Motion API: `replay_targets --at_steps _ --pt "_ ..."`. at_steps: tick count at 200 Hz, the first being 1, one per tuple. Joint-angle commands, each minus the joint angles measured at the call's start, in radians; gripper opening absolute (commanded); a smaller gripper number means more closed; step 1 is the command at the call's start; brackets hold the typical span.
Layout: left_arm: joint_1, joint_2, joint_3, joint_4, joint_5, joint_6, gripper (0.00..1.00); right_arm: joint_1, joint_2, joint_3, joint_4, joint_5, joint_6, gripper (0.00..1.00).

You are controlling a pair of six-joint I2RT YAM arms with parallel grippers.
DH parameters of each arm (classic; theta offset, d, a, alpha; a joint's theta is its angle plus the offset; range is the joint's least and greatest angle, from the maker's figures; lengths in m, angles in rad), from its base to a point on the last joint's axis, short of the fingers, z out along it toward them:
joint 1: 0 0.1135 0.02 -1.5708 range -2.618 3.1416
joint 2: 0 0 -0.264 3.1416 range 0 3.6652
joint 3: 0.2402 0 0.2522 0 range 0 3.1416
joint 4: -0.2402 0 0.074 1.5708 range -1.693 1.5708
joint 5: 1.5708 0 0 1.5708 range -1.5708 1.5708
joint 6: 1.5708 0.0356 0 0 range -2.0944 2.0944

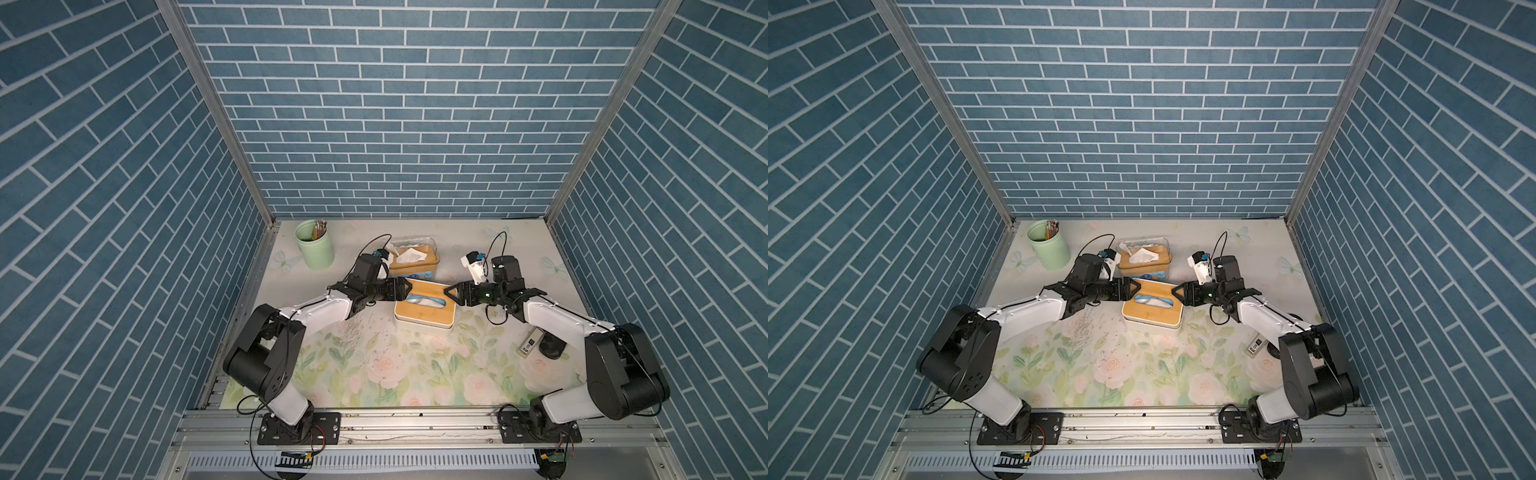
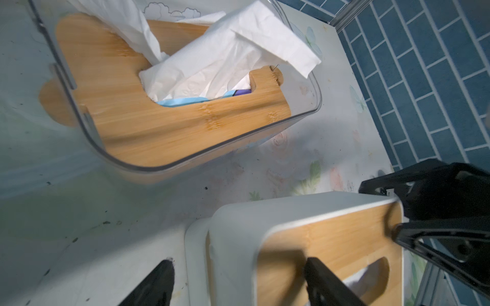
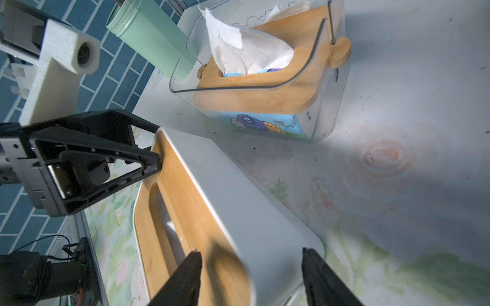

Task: Put the tissue paper into the tissue box
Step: Close the box lid on the tissue box.

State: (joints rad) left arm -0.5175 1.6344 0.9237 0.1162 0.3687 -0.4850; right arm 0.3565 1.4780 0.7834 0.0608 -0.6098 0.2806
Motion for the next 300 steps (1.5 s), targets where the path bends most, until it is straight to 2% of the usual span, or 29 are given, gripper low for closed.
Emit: replay_targets --at_steps 1,76,128,169,224,251,284,300 --pt "-0.003 0.023 0.025 0.0 0.032 -0.01 0.77 -0.004 0.018 -0.017 0.063 -0.057 0.054 0.59" --pt "-0.003 0.044 0.065 -0.06 0.05 -0.051 0.64 -0.022 0.073 0.017 0.014 -0.128 0.08 0.46" --pt "-0.003 0.101 0.117 -0.115 0.086 -0.09 0.51 -0.037 0.126 0.062 -0.034 -0.155 0.103 0.44" --pt "-0.003 0.125 0.132 -0.157 0.156 -0.118 0.47 -0.04 0.151 0.07 -0.041 -0.17 0.13 0.44" --pt "-0.006 0.064 0.101 -0.159 0.241 -0.193 0.46 -0.037 0.121 0.025 0.049 -0.206 0.202 0.46" --pt "-0.01 0.048 0.09 -0.153 0.277 -0.221 0.45 -0.025 0.114 0.026 0.043 -0.21 0.191 0.46" --pt "-0.009 0.036 0.082 -0.176 0.264 -0.209 0.45 -0.016 0.095 0.095 -0.123 -0.042 0.068 0.53" --pt "-0.009 0.028 0.079 -0.204 0.226 -0.184 0.47 0.008 0.083 0.14 -0.228 0.112 -0.011 0.58"
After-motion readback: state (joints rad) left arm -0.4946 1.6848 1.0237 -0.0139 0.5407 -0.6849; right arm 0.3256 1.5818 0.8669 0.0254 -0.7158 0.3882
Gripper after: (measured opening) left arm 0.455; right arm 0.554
